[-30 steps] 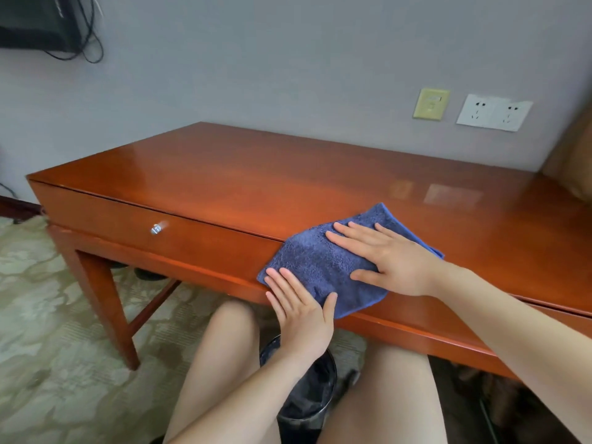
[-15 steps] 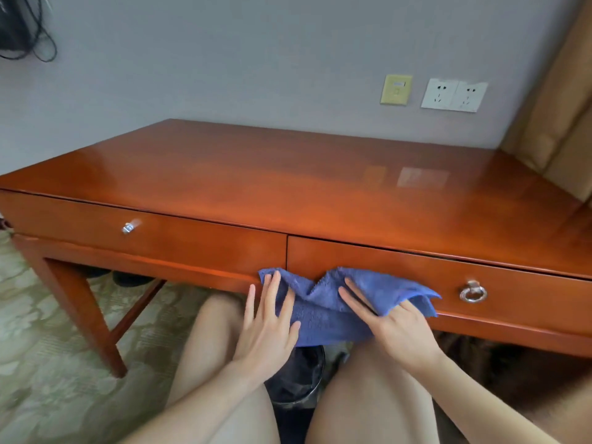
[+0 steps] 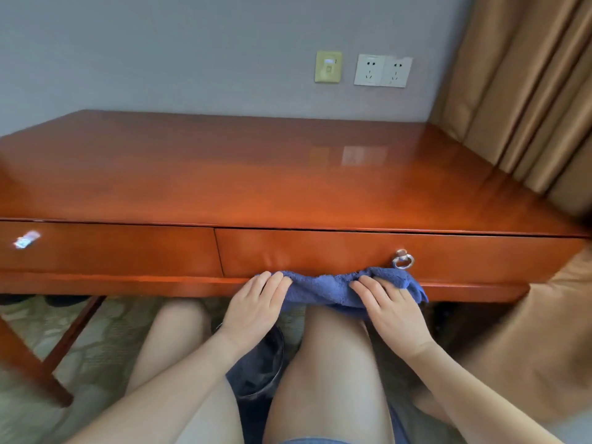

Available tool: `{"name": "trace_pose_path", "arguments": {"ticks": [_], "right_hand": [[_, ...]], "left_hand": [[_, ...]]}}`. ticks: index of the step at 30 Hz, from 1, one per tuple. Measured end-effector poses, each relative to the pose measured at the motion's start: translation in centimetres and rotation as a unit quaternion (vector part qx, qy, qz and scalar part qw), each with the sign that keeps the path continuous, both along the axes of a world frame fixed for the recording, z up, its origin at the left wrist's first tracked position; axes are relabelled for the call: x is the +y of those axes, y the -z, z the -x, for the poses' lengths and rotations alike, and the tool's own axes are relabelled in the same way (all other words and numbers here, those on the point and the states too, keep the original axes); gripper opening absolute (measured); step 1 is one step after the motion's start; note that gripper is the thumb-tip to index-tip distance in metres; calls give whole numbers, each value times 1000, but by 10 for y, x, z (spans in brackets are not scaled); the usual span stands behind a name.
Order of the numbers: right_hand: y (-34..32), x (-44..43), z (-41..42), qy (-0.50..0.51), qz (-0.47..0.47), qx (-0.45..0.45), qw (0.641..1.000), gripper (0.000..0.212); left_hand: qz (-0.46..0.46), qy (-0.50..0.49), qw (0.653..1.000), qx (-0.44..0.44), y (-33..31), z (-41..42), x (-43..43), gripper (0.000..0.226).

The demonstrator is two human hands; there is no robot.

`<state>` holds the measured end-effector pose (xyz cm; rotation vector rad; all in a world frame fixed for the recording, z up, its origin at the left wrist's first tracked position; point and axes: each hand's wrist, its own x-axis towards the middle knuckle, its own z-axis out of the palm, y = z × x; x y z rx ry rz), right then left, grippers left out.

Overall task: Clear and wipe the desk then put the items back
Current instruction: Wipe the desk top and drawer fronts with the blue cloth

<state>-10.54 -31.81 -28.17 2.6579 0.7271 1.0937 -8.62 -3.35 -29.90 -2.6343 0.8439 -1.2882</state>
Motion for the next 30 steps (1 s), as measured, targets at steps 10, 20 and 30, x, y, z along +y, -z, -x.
{"name": "trace_pose_path", "arguments": {"ticks": [10,20,30], "right_hand": [[5,-108,16,117,-57,20,991,46],[-30,-205,51,294,-238,174,909,67],[-22,-185,47,225,-270,104,930,52]], "left_hand": [[8,101,995,20,-2,-7,-124,34],[-116,157,974,112,-36,6,-288,42],[-158,134,959,193,-59,14,-279,55]]}}
